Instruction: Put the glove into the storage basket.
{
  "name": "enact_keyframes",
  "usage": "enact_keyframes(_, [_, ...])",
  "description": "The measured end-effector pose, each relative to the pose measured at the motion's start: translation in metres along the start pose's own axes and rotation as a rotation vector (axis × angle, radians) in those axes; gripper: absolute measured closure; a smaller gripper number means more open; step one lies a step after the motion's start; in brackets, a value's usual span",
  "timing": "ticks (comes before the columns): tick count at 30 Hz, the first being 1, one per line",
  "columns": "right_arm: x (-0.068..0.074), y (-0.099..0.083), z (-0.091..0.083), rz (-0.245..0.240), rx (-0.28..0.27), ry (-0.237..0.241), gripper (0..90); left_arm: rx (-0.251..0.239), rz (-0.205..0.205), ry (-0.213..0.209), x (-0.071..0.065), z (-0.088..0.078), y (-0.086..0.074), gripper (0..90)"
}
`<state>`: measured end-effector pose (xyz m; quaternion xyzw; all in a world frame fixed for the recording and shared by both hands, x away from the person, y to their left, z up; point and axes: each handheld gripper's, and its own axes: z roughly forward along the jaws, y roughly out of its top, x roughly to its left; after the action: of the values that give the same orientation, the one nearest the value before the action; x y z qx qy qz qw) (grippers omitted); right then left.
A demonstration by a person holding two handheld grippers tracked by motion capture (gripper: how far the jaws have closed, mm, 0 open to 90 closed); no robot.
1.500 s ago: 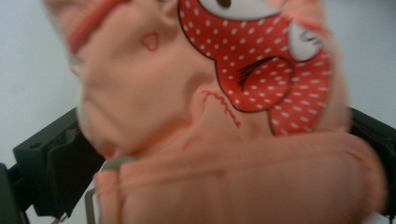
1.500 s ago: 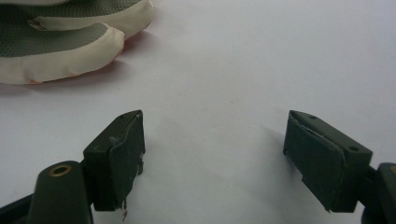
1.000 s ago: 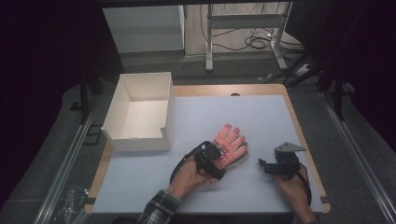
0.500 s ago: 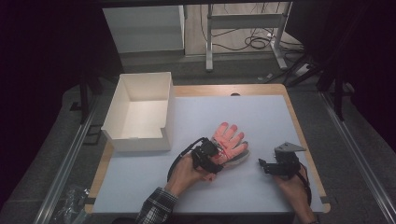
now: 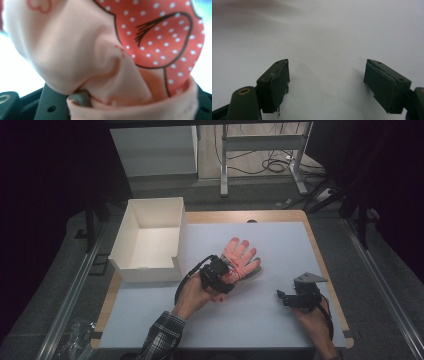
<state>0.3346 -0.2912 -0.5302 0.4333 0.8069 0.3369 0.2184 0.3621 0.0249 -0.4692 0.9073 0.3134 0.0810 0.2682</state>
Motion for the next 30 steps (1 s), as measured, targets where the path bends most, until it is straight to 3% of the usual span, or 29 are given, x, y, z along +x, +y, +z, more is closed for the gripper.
enact_keyframes(2, [0.000, 0.000, 0.000, 0.003, 0.000, 0.000, 20.9, -0.005, -0.001, 0.027, 0.003, -0.003, 0.003, 43.0])
enact_keyframes(12, [0.000, 0.000, 0.000, 0.002, 0.000, 0.000, 20.9, -0.032, -0.038, 0.054, 0.020, -0.017, 0.014, 43.0])
enact_keyframes(19, [0.000, 0.000, 0.000, 0.003, -0.001, 0.001, 20.9, -0.048, -0.095, 0.096, 0.038, -0.034, 0.027, 43.0])
enact_keyframes(23, [0.000, 0.000, 0.000, 0.003, -0.002, 0.001, 20.9, -0.042, -0.106, 0.116, 0.046, -0.042, 0.033, 42.8])
enact_keyframes(30, [0.000, 0.000, 0.000, 0.004, -0.002, 0.001, 20.9, -0.046, -0.176, 0.165, 0.071, -0.066, 0.046, 42.5])
